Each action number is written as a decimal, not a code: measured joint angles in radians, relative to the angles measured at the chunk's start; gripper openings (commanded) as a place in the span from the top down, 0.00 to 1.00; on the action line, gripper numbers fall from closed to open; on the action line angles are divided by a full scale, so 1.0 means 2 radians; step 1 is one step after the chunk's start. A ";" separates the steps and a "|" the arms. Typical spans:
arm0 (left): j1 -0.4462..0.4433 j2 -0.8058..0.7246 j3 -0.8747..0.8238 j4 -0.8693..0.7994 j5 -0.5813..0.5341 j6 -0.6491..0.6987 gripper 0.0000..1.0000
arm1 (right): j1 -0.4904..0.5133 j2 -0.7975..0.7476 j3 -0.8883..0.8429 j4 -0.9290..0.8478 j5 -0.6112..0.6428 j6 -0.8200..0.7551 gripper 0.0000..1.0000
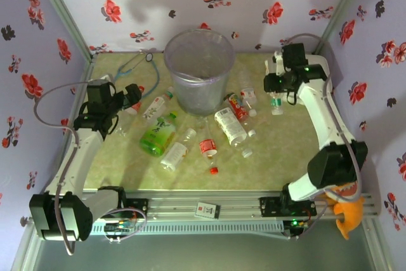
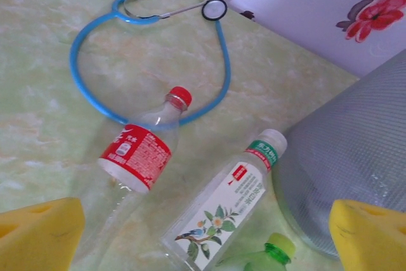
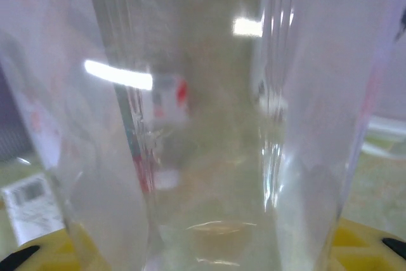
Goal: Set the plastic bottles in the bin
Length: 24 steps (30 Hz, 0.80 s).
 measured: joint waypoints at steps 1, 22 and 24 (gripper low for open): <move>-0.002 0.001 0.000 0.002 0.002 -0.003 0.00 | 0.005 -0.013 0.000 0.019 -0.005 0.006 0.51; -0.081 0.037 0.000 0.017 0.013 -0.022 0.00 | 0.129 0.065 0.128 0.347 -0.068 0.088 0.57; -0.083 0.039 0.000 0.018 0.013 -0.022 0.00 | 0.140 0.067 0.143 0.347 -0.067 0.085 0.57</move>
